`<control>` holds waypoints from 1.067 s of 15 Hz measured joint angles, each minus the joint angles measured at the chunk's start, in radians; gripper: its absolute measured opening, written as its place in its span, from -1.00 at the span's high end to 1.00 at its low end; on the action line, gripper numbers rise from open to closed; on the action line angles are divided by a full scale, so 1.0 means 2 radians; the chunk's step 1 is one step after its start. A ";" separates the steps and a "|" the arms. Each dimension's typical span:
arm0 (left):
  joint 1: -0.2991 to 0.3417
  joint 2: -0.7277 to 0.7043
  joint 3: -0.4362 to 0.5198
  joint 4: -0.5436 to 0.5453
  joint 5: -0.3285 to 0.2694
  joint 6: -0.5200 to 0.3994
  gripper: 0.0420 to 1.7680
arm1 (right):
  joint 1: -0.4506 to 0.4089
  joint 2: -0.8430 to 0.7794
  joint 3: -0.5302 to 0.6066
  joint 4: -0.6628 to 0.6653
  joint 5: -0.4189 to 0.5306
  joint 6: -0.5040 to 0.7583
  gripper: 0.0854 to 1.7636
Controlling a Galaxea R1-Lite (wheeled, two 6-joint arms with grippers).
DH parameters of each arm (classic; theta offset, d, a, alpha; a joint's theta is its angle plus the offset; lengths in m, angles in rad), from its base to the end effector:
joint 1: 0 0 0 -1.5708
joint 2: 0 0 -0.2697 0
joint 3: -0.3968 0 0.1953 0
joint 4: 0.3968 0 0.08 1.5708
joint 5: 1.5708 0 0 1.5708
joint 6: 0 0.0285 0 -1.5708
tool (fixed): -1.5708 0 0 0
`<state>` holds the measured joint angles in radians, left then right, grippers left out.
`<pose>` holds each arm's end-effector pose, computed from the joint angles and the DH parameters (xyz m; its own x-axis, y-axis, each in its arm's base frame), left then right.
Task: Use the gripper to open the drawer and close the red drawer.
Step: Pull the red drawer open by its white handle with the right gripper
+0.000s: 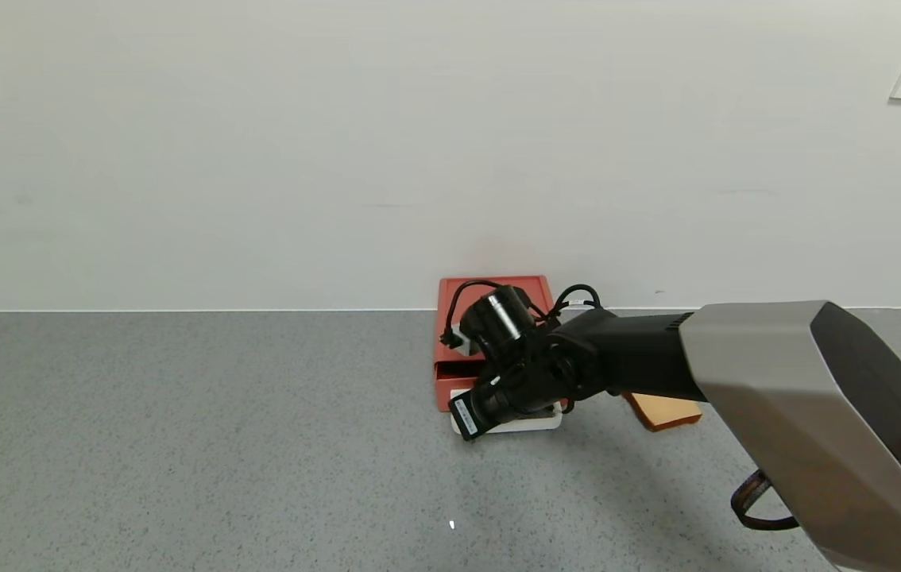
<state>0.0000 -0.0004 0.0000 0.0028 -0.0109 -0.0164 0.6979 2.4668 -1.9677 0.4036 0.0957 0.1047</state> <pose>0.0189 -0.0003 0.0752 0.9999 -0.0109 -0.0024 0.0109 0.9998 -0.0164 0.3599 0.3054 0.0635 0.4111 0.4695 -0.7814 -0.6184 0.7734 0.1393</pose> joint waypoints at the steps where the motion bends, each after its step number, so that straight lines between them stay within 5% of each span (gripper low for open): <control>1: 0.000 0.000 0.000 0.000 0.000 0.000 -0.94 | 0.002 -0.002 0.001 0.007 0.005 0.006 0.96; 16: 0.000 0.000 0.000 0.001 0.001 0.000 -0.94 | 0.039 -0.035 0.016 0.090 0.010 0.069 0.96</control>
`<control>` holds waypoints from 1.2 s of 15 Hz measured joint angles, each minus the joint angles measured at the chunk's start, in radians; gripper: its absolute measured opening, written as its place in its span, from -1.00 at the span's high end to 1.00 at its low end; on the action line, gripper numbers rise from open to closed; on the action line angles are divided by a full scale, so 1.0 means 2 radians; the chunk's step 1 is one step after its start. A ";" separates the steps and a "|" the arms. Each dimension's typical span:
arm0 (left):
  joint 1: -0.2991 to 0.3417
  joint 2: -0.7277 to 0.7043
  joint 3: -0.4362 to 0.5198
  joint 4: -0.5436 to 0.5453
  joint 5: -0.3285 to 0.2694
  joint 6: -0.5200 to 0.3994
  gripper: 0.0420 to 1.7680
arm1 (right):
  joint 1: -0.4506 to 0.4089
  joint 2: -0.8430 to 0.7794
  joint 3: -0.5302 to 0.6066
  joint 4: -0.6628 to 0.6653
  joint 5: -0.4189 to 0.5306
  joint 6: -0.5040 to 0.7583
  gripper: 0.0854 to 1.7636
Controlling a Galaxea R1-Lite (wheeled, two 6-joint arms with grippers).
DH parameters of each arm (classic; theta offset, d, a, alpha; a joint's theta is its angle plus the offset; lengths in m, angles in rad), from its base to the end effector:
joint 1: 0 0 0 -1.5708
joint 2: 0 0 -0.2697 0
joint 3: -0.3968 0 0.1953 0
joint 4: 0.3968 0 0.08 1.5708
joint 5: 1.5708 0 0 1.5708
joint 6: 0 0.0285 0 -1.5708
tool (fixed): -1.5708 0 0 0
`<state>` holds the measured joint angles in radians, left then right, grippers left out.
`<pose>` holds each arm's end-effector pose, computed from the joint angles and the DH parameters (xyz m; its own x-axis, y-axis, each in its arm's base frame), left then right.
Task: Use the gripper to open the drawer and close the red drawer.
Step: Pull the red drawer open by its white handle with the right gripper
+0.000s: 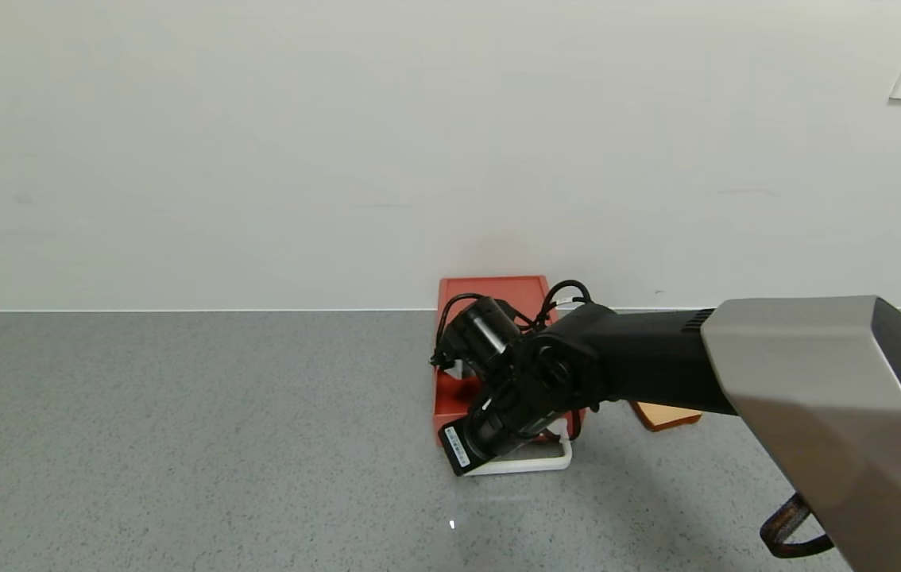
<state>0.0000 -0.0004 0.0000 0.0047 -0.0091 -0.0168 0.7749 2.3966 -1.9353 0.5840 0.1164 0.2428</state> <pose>0.0189 -0.0003 0.0750 0.9999 -0.0091 -0.0043 0.0090 0.9998 -0.0168 0.3174 0.3154 0.0766 0.2747 0.4316 -0.8592 -0.5663 0.7948 0.2181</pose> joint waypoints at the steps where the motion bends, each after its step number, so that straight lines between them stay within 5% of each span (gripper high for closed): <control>1: 0.000 0.000 0.000 0.000 0.000 0.000 -0.94 | 0.002 -0.003 0.005 -0.001 0.000 0.000 0.96; 18: 0.000 0.000 0.000 0.000 0.000 -0.001 -0.94 | 0.039 -0.042 0.087 0.000 -0.001 0.052 0.96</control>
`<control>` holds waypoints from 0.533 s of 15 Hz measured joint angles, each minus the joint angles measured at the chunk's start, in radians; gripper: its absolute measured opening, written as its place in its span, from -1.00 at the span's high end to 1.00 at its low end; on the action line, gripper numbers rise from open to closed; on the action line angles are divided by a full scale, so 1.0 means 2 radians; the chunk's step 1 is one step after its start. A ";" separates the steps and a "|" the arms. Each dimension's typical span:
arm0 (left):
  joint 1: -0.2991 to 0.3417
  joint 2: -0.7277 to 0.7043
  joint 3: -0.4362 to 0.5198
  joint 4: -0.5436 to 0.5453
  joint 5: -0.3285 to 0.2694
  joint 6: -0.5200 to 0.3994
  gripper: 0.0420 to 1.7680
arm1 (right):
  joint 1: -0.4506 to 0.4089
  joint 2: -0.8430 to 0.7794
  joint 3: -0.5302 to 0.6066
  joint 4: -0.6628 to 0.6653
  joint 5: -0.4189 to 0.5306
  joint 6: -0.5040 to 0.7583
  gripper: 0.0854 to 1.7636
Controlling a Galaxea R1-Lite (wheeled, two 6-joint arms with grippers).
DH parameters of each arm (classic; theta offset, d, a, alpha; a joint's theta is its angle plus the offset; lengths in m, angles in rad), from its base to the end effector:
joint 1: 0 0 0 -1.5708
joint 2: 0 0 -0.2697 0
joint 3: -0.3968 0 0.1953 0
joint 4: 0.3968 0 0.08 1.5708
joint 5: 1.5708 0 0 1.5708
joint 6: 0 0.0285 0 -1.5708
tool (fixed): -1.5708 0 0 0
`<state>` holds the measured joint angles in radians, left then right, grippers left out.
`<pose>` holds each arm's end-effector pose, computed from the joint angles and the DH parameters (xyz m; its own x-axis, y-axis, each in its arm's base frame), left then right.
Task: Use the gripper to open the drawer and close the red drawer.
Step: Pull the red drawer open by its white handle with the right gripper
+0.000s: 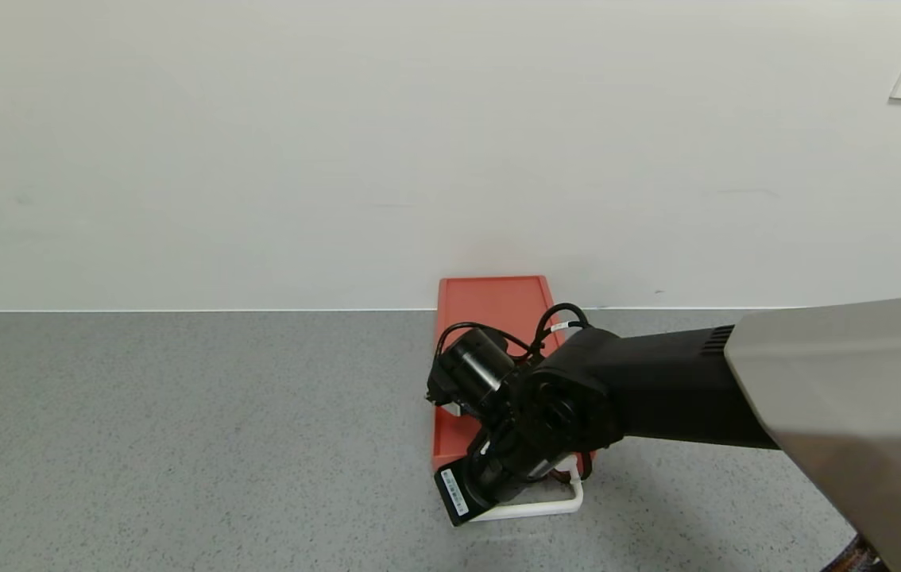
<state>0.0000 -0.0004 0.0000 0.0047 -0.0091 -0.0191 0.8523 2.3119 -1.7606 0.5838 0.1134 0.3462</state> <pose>0.0189 -0.0003 0.0750 0.9999 -0.0091 -0.0043 0.0090 0.9998 -0.0191 0.2745 0.3189 0.0707 0.1908 0.3902 -0.9008 -0.5307 0.8130 0.2397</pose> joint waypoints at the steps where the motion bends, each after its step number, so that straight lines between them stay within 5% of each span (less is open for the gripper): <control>1: 0.000 0.000 0.000 0.000 0.000 0.000 -0.94 | 0.005 -0.003 0.005 0.001 0.000 0.002 0.96; 8: 0.000 0.000 0.000 0.000 0.000 -0.001 -0.94 | 0.007 -0.008 0.010 0.000 0.000 0.001 0.96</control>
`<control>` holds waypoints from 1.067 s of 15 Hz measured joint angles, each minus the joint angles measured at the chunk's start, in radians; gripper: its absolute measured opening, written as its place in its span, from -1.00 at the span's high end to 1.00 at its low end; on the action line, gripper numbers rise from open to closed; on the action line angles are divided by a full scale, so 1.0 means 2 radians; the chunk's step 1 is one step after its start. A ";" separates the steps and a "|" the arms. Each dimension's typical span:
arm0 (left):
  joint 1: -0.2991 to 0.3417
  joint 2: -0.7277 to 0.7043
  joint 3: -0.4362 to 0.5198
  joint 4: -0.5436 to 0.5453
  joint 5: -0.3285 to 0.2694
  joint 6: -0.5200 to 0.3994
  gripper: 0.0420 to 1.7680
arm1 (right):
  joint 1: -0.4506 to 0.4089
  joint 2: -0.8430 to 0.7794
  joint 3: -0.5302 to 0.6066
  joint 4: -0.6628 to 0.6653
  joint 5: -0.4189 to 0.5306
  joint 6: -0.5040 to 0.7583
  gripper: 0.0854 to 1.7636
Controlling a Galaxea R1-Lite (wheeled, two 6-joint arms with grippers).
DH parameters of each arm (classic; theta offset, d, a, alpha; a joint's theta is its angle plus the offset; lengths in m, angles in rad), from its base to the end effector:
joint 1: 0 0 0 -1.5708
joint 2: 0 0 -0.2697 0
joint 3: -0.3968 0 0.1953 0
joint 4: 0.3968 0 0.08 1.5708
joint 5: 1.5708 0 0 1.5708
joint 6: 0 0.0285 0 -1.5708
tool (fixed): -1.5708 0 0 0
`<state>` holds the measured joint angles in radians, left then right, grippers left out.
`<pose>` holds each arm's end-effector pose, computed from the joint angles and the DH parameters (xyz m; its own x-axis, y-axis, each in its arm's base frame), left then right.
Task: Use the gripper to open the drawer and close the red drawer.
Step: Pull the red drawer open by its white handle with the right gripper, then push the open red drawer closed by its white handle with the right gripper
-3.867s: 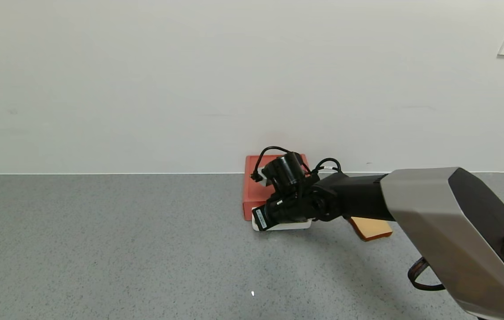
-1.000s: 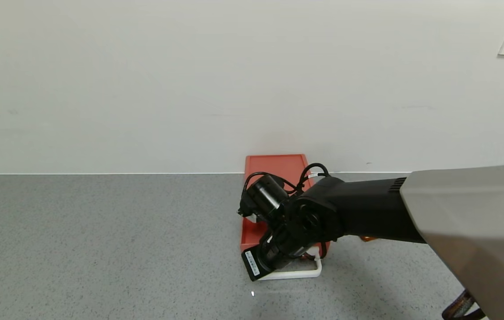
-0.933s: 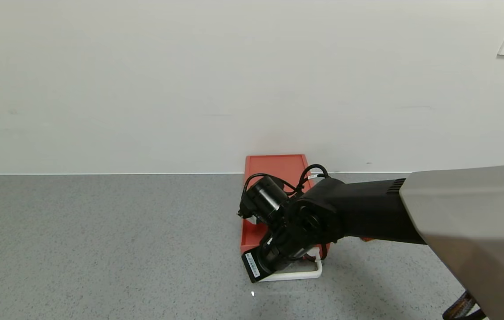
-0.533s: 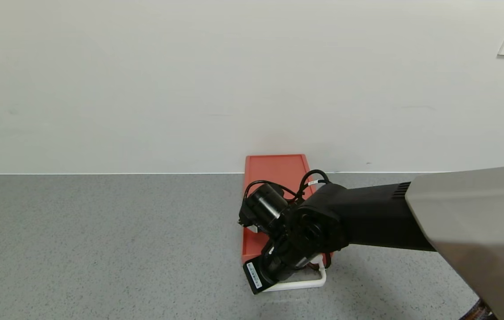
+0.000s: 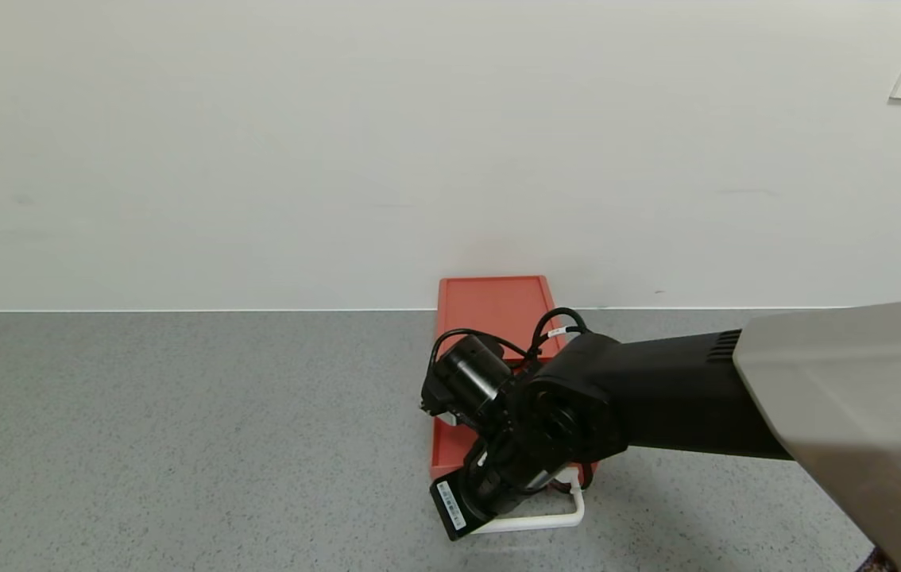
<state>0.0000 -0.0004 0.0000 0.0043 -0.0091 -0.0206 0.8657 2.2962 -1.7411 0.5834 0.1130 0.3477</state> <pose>0.0189 -0.0003 0.0750 1.0000 -0.0091 -0.0039 0.0090 0.9997 -0.0206 0.2679 0.3198 0.0727 0.1839 0.3901 -0.9022 -0.5397 0.8072 0.2390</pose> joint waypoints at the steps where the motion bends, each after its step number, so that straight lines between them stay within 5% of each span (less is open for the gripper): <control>1: 0.000 0.000 0.000 0.000 0.000 0.000 -0.94 | 0.000 -0.002 0.000 0.001 0.000 0.000 0.96; 10: 0.000 0.000 0.000 0.000 0.000 0.001 -0.94 | -0.001 -0.096 0.014 0.021 -0.003 -0.018 0.96; 16: 0.000 0.000 0.000 0.000 0.001 0.003 -0.94 | -0.081 -0.243 0.104 -0.015 0.019 -0.086 0.96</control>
<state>0.0000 -0.0004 0.0000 0.0043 -0.0072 -0.0149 0.7036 1.8098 -1.5340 0.5528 0.1511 0.1751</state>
